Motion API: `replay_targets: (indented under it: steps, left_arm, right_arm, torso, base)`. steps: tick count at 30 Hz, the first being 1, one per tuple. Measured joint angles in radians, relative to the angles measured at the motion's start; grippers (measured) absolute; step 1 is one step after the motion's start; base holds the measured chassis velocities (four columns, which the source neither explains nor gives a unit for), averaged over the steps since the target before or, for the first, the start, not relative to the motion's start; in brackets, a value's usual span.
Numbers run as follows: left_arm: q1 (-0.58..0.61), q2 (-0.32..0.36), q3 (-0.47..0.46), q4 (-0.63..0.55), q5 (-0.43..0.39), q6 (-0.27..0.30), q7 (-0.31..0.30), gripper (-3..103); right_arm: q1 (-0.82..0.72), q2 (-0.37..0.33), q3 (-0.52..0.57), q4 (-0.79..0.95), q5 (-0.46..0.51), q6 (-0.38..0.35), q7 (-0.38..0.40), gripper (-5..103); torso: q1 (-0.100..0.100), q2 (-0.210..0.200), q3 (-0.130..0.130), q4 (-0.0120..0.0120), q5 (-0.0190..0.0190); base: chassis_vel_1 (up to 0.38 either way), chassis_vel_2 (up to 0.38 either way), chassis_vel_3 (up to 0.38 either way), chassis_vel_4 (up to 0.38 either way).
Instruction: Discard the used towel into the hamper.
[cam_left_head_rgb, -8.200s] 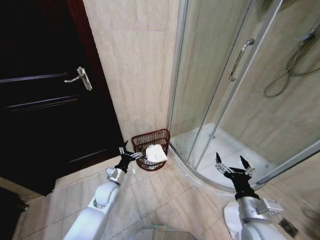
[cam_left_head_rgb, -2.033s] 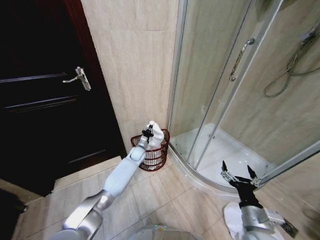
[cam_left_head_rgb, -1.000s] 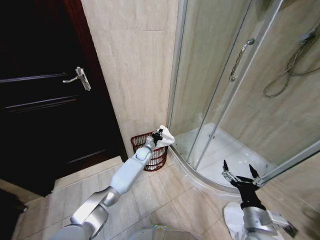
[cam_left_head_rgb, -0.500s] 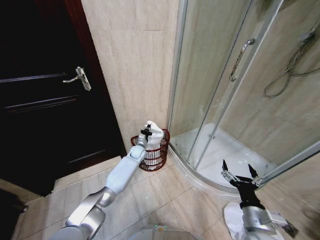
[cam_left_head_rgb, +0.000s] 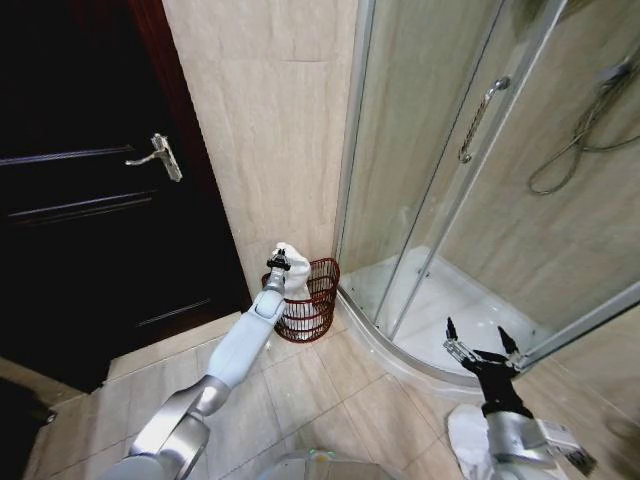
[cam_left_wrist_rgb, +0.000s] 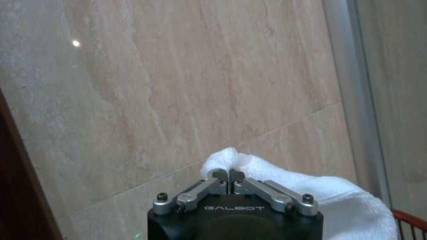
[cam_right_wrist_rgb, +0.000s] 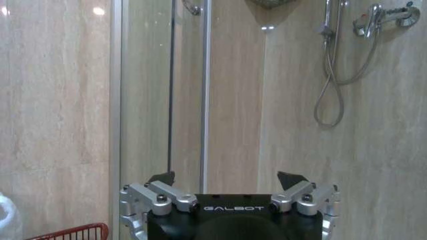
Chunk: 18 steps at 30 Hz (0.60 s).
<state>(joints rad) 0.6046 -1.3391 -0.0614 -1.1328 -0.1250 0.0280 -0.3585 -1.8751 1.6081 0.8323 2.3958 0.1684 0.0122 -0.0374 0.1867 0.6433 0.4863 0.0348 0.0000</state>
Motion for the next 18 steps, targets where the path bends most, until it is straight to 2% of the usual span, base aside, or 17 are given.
replay_targets:
  steps: [1,3,6,8,10,11,14,15,17,18]
  left_arm:
    - [-0.001,-0.001,0.003,0.0,-0.002,0.009,-0.005,-2]
    - [-0.001,-0.001,0.003,-0.001,-0.003,0.012,-0.006,1]
    - [-0.003,-0.003,0.01,-0.006,-0.006,0.023,-0.005,17]
    - [-0.003,-0.004,0.011,-0.007,-0.007,0.026,-0.005,17]
    - [-0.007,-0.006,0.014,-0.007,-0.011,0.032,-0.004,28]
    - [-0.007,-0.006,0.014,-0.007,-0.011,0.032,-0.004,28]
    - [-0.01,-0.006,0.021,-0.014,-0.019,0.042,-0.004,44]
    - [-0.01,-0.006,0.021,-0.014,-0.019,0.042,-0.004,44]
    - [-0.01,0.0,0.023,-0.025,-0.023,0.047,-0.002,55]
    - [-0.01,0.0,0.023,-0.025,-0.023,0.047,-0.002,55]
  right_arm:
    - [-0.001,0.0,0.0,0.001,0.0,0.0,0.0,100]
    - [-0.001,0.0,0.0,0.001,0.0,0.0,0.0,100]
    - [-0.006,0.0,0.003,0.005,0.002,0.001,0.0,100]
    - [-0.006,0.0,0.003,0.006,0.003,0.002,0.001,100]
    - [-0.008,0.0,0.005,0.009,0.006,0.003,0.001,100]
    - [-0.008,0.0,0.005,0.009,0.006,0.003,0.001,100]
    - [-0.009,0.0,0.006,0.01,0.009,0.006,0.001,100]
    - [-0.009,0.0,0.006,0.01,0.009,0.006,0.001,100]
    - [-0.009,0.0,0.005,0.013,0.009,0.006,0.001,100]
    - [-0.009,0.0,0.005,0.013,0.009,0.006,0.001,100]
  torso:
    - [0.0,0.0,0.0,0.0,0.0]
    - [0.0,0.0,0.0,0.0,0.0]
    - [0.0,0.0,0.0,-0.0001,0.0]
    - [0.0,0.0,0.0,0.0,0.0]
    - [0.0,0.0,0.0,-0.0001,0.0001]
    - [0.0,0.0,0.0,-0.0001,0.0001]
    - [0.0,0.0,0.0,-0.0001,0.0]
    - [0.0,0.0,0.0,-0.0001,0.0]
    - [0.0,0.0,0.0,-0.0001,0.0001]
    - [0.0,0.0,0.0,-0.0001,0.0001]
  base:
    - [0.0,0.0,0.0,0.0]
    - [0.0,0.0,0.0,0.0]
    - [0.0,0.0,0.0,0.0]
    - [0.0,0.0,0.0,0.0]
    - [0.0,0.0,0.0,0.0]
    - [0.0,0.0,0.0,0.0]
    - [0.0,0.0,0.0,0.0]
    - [0.0,0.0,0.0,0.0]
    - [0.0,0.0,0.0,0.0]
    - [0.0,0.0,0.0,0.0]
